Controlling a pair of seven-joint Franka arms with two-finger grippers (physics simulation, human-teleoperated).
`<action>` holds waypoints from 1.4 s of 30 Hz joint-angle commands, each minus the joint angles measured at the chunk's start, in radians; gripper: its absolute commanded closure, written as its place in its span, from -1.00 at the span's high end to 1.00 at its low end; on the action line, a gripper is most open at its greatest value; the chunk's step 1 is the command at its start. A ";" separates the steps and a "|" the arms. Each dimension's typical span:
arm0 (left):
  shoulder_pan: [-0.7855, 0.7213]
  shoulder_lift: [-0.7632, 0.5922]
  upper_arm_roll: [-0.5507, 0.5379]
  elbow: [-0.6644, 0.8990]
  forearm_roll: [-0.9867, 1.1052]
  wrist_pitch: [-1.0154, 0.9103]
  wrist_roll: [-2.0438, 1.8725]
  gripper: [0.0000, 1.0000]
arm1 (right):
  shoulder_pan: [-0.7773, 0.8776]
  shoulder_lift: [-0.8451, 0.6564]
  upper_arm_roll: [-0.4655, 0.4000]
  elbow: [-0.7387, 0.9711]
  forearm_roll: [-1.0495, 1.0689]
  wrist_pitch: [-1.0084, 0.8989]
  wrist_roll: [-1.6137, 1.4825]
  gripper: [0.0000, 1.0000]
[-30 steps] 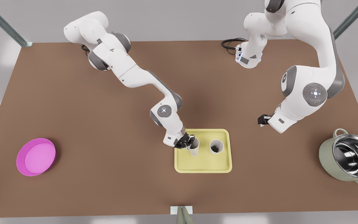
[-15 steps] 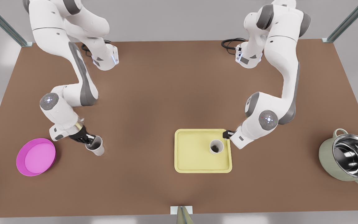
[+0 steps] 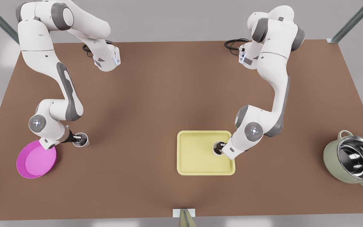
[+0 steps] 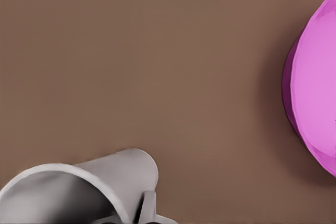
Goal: Use the left arm to pick up the white IKEA cup from the tray and place it on the middle-left position; use the right arm to pick up the white IKEA cup from the tray and place it on the middle-right position
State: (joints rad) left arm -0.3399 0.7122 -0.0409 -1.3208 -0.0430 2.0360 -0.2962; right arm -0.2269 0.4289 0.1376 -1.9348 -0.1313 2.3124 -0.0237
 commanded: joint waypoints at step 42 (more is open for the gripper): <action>-0.002 0.076 0.004 -0.080 0.002 0.138 -0.086 0.29 | 0.241 -0.381 -0.208 0.303 0.136 -0.734 0.013 1.00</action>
State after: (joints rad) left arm -0.3420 0.7891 -0.0368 -1.4020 -0.0401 2.1606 -0.3692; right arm 0.0164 0.0482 -0.0682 -1.6333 -0.0008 1.6047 -0.0537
